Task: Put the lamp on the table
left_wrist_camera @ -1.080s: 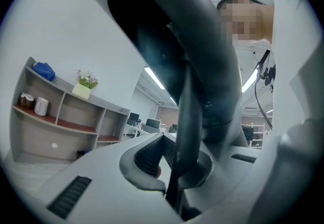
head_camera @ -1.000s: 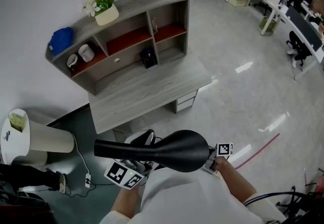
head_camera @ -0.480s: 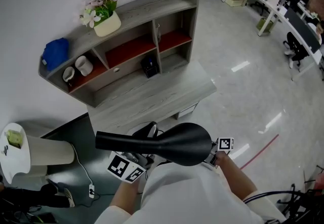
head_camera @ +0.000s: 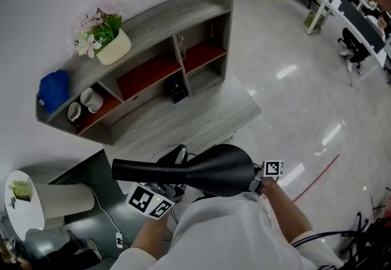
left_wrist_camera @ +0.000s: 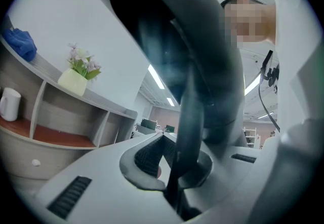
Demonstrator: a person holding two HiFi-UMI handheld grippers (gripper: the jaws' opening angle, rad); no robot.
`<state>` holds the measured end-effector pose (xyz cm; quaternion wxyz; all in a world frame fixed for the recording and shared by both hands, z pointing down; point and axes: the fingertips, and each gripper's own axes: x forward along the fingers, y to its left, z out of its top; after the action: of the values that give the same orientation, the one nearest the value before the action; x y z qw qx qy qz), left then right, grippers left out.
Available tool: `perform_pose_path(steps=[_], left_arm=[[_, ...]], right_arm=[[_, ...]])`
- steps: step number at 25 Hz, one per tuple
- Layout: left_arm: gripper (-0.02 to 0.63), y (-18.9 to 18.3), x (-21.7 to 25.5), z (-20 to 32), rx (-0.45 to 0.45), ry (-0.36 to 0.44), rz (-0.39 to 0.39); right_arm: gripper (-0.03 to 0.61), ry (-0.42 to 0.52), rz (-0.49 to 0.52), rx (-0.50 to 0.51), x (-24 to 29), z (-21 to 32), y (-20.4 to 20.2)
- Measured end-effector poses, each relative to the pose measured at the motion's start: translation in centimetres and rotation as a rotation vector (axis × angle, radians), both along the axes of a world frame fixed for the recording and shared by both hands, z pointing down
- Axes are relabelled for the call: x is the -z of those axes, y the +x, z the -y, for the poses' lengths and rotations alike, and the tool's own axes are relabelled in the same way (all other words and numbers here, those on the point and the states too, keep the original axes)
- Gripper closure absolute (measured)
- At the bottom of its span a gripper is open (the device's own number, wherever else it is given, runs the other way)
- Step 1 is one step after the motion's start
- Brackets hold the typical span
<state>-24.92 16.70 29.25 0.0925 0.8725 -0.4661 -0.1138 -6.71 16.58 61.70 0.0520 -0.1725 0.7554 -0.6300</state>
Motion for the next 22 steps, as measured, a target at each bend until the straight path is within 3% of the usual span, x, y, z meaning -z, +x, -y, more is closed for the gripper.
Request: perform_pose_path(steps=[4, 6, 7, 10, 14, 17, 22], left_arm=[[0.606, 1.6, -0.4, 3.4, -0.003, 0.002, 0.015], [0.606, 2.3, -0.7, 5.2, -0.002, 0.007, 0.017], [0.605, 2.7, -0.9, 6.2, -0.003, 0.012, 0.019], [0.606, 4.2, -1.4, 9.5, -0.018, 0.022, 0.030], [0.605, 6.5, -2.0, 13.7, -0.054, 0.029, 0.015], [0.605, 8.0, -2.5, 16.7, -0.076, 0.023, -0.003], [0.606, 10.3, -3.4, 21.2, -0.124, 0.002, -0.021]], right_arm=[[0.556, -0.043, -0.031, -0.009, -1.1, 2.6, 1.7], [0.557, -0.054, -0.130, -0.014, -2.7, 3.8, 3.6], [0.556, -0.061, -0.133, -0.018, -3.0, 4.6, 4.1], [0.557, -0.059, 0.013, -0.027, -2.0, 7.4, 3.7], [0.556, -0.064, -0.006, -0.061, -3.0, 10.7, 6.1], [0.556, -0.082, -0.092, -0.087, -4.6, 13.0, 8.6], [0.556, -0.071, 0.009, -0.123, -4.3, 16.7, 9.5]])
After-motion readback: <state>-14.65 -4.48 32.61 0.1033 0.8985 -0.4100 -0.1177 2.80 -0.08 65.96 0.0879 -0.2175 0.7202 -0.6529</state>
